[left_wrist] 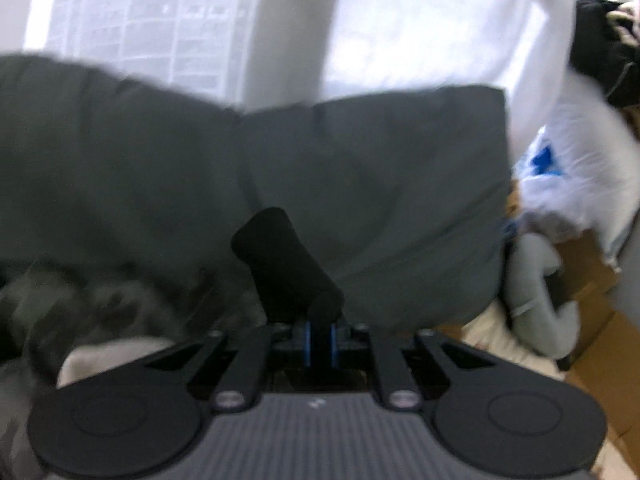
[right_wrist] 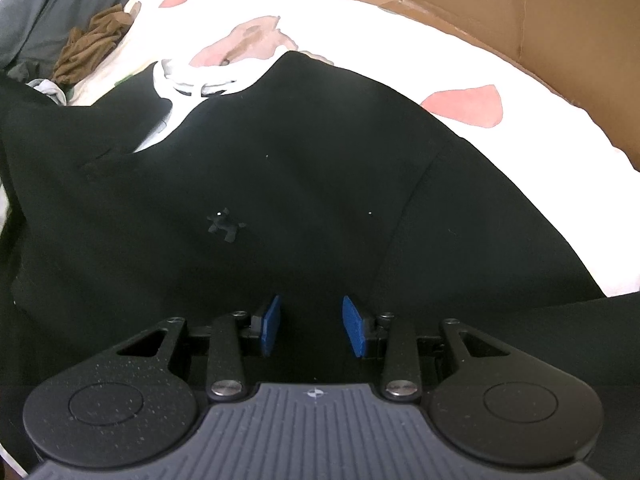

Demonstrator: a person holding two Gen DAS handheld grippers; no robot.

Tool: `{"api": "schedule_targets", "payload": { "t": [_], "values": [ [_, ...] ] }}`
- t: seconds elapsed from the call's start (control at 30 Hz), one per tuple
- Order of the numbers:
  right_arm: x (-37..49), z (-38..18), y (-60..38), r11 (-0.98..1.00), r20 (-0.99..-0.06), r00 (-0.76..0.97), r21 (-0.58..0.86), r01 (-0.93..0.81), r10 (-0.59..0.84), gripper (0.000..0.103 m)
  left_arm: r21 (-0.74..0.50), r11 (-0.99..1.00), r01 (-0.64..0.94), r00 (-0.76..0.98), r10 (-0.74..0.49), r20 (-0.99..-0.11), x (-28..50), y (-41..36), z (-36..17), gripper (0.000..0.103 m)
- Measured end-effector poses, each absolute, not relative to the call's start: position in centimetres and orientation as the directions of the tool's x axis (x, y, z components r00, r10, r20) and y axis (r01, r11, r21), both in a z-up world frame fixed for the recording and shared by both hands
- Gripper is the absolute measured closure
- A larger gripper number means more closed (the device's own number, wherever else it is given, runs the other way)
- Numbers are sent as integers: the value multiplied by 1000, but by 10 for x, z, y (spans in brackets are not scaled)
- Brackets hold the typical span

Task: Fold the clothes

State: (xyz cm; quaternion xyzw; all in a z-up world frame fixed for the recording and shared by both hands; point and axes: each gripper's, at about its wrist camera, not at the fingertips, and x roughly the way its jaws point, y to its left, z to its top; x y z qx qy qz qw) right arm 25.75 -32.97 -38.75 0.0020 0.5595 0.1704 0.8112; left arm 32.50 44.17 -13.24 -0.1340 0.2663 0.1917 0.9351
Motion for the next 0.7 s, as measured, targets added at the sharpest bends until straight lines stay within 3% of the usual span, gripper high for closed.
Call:
{"api": "schedule_targets", "payload": {
  "t": [0.17,0.4,0.7],
  "values": [
    [259,-388,-328,942,-912,308,184,-281,271,59,-104,861,-497,708,333,-623,299,463,-165,91],
    [261,-377,-326,936,-903,323,185,-300,283,57,-52,873,-485,660,327,-676,278,471,-163,68],
    [264,-357,-328,930,-875,371,201,-307,312,57,54,925,-376,666,310,-679,269,430,-119,67]
  ]
}}
